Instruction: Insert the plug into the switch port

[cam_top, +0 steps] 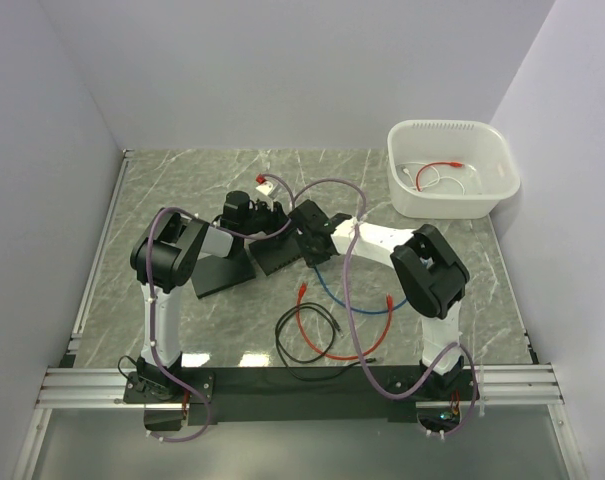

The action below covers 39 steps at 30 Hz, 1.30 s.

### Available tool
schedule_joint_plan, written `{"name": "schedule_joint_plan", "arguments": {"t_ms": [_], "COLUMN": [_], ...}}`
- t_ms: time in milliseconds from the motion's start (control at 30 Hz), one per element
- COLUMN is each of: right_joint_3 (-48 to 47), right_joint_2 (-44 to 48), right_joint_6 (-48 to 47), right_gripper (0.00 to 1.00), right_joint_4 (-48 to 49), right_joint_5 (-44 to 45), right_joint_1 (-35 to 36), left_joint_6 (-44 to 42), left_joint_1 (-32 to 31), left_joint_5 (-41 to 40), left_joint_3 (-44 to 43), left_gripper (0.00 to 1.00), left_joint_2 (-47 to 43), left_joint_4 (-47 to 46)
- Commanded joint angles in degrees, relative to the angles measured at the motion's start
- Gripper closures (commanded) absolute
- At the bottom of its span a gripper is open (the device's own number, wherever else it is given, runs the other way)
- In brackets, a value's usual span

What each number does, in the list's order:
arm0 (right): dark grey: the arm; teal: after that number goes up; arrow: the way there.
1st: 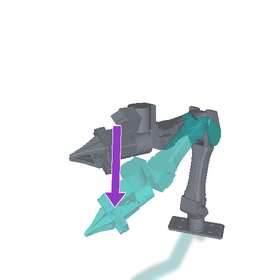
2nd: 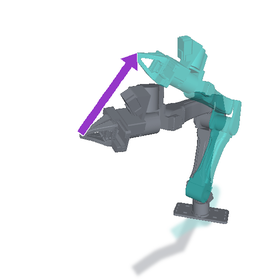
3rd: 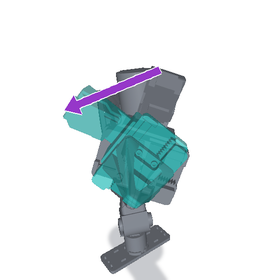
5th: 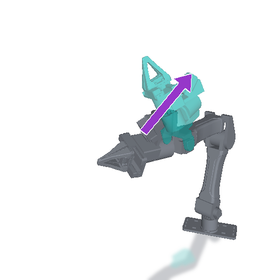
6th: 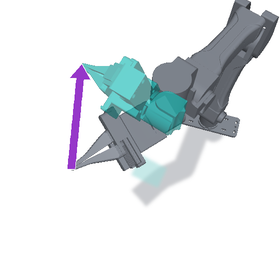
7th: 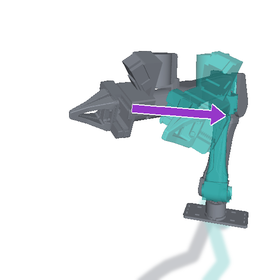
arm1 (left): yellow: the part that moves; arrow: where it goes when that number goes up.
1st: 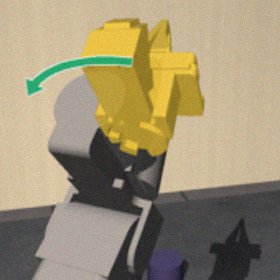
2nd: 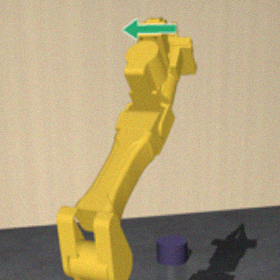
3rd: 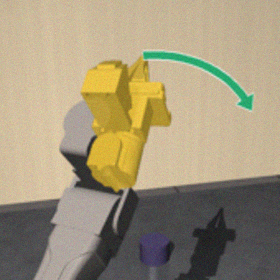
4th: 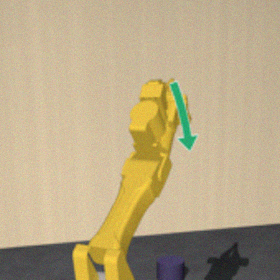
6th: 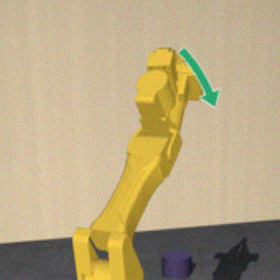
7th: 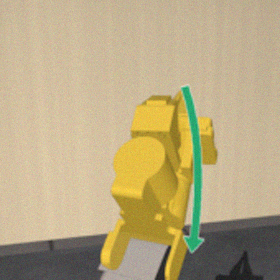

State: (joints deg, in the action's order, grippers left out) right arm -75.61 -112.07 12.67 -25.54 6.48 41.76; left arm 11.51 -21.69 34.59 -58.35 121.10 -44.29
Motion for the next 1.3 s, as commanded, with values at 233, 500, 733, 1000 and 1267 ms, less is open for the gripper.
{"name": "schedule_joint_plan", "arguments": {"t_ms": [233,500,733,1000,1267], "right_joint_3": [-5.59,-8.06,-10.25,-13.67,-19.04], "right_joint_2": [-0.70,0.36,-2.10,-2.98,-6.93], "right_joint_6": [-3.17,-4.49,-4.49,-4.49,-4.67], "right_gripper": [1.00,1.00,1.00,1.00,1.00], "right_joint_4": [17.89,17.19,16.84,17.28,16.84], "right_joint_5": [3.89,4.95,5.12,4.33,3.80], "right_joint_1": [-0.27,-0.27,-0.71,-2.03,-2.38], "left_joint_6": [-1.31,-1.49,-1.49,-1.66,-1.49], "left_joint_1": [-3.62,-3.53,-3.53,-3.71,-3.88], "left_joint_5": [5.75,5.75,5.67,4.70,4.17], "left_joint_3": [2.18,2.27,2.45,2.27,2.19], "left_gripper": [0.75,0.76,0.78,0.83,0.89], "left_joint_2": [1.51,1.51,1.33,1.16,1.16], "left_joint_4": [11.86,11.86,11.77,12.12,12.30]}}
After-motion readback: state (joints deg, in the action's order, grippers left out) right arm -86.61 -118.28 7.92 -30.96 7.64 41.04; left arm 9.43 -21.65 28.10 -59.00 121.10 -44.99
